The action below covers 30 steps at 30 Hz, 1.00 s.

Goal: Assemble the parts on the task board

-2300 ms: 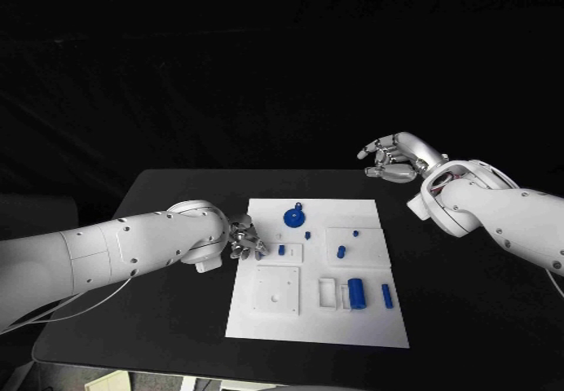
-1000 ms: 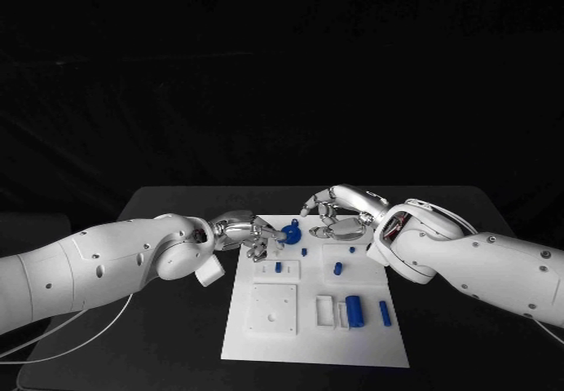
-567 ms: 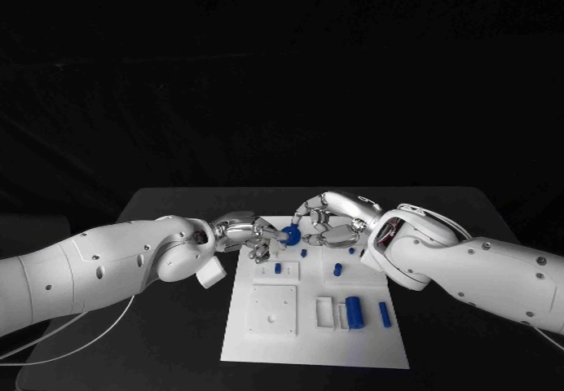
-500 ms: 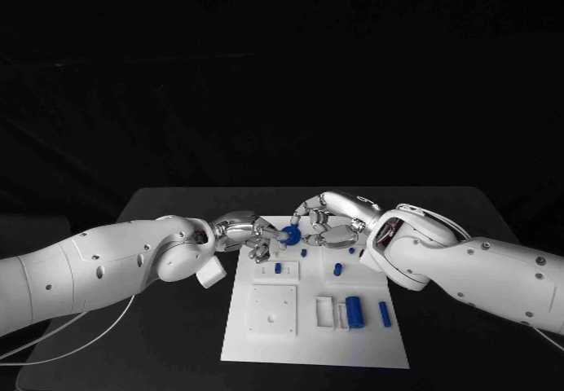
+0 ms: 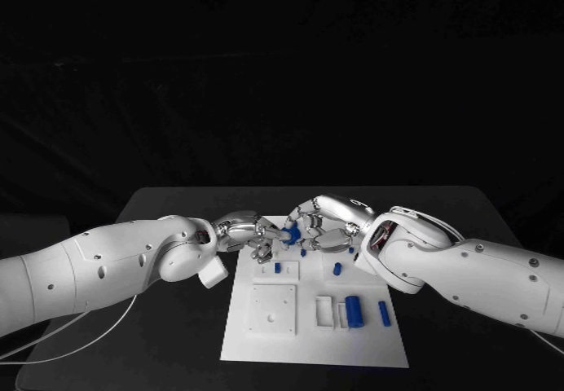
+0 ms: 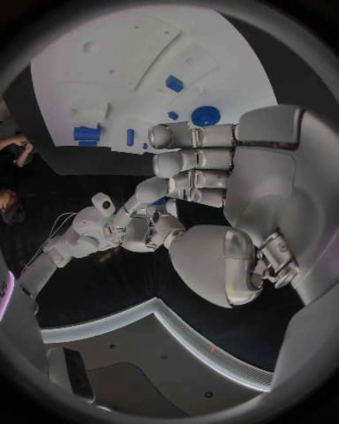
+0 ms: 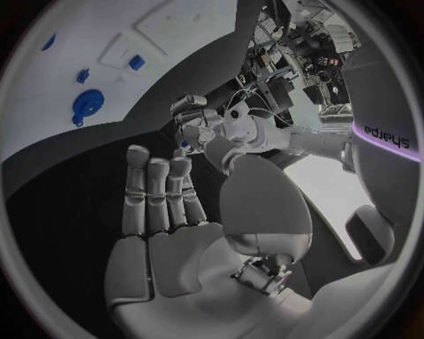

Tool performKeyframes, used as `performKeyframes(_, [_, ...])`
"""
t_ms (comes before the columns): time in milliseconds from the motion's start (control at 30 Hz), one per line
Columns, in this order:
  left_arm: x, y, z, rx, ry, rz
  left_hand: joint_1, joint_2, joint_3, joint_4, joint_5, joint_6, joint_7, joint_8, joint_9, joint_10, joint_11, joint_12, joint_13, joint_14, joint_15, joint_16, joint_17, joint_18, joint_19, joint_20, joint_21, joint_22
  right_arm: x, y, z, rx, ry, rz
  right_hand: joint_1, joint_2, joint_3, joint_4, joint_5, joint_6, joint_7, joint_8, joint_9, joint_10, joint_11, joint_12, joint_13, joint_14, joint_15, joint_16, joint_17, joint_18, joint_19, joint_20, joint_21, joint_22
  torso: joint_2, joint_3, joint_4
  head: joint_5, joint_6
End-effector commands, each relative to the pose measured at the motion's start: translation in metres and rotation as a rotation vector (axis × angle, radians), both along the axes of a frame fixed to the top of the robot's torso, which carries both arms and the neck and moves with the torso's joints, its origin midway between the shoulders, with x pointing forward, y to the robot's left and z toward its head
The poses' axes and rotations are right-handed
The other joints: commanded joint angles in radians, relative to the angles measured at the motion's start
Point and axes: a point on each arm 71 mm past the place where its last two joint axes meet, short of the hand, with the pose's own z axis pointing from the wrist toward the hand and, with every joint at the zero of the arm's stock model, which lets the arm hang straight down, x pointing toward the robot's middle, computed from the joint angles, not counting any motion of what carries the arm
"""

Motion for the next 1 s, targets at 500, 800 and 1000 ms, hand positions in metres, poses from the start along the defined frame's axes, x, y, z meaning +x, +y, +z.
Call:
performKeyframes(500, [0.0017, -0.0018, 0.0023, -0.036, 0.001, 0.009, 0.034, 0.023, 0.041, -0.05, 0.001, -0.006, -0.002, 0.005, 0.003, -0.006, 0.0, 0.001, 0.002, -0.001, -0.011, 0.0, 0.002, -0.015, -0.006, -0.125, -0.002, 0.016, -0.0016, 0.0023, -0.0052, -0.03, 0.019, 0.028, -0.008, 0.008, 0.022, 0.001, 0.01, 0.011, 0.006, 0.002, -0.001, 0.005, 0.0, 0.006, 0.003, 0.002, 0.001, 0.007, 0.002, 0.015, 0.002, 0.001, 0.004, 0.018, 0.0, 0.0013, -0.0014, 0.004, -0.008])
performKeyframes(800, [0.0044, 0.0017, 0.0025, -0.036, -0.007, 0.043, 0.035, 0.022, 0.039, -0.049, 0.001, -0.007, -0.003, 0.006, 0.005, -0.006, 0.0, 0.002, 0.003, -0.001, -0.011, 0.001, 0.002, -0.015, -0.005, -0.125, -0.001, 0.016, -0.0037, 0.0024, -0.0054, -0.031, 0.023, 0.035, -0.012, 0.01, 0.025, 0.0, 0.012, 0.018, 0.004, 0.006, 0.0, 0.005, -0.002, 0.006, 0.004, 0.002, 0.0, 0.008, 0.003, 0.015, 0.001, 0.001, 0.005, 0.018, 0.0, 0.0015, -0.0005, 0.003, -0.01])
performKeyframes(1000, [0.0057, 0.0038, 0.0028, -0.039, -0.013, 0.066, 0.037, 0.023, 0.039, -0.047, 0.002, -0.006, -0.003, 0.007, 0.006, -0.005, -0.001, 0.003, 0.003, 0.0, -0.012, 0.002, 0.003, -0.015, -0.004, -0.126, -0.001, 0.016, -0.0043, 0.0009, -0.006, -0.034, 0.027, 0.033, -0.014, 0.013, 0.027, 0.0, 0.015, 0.021, 0.003, 0.008, 0.001, 0.005, -0.003, 0.006, 0.004, 0.001, -0.001, 0.008, 0.003, 0.015, 0.0, 0.001, 0.006, 0.018, 0.0, 0.0014, -0.0003, 0.003, -0.013])
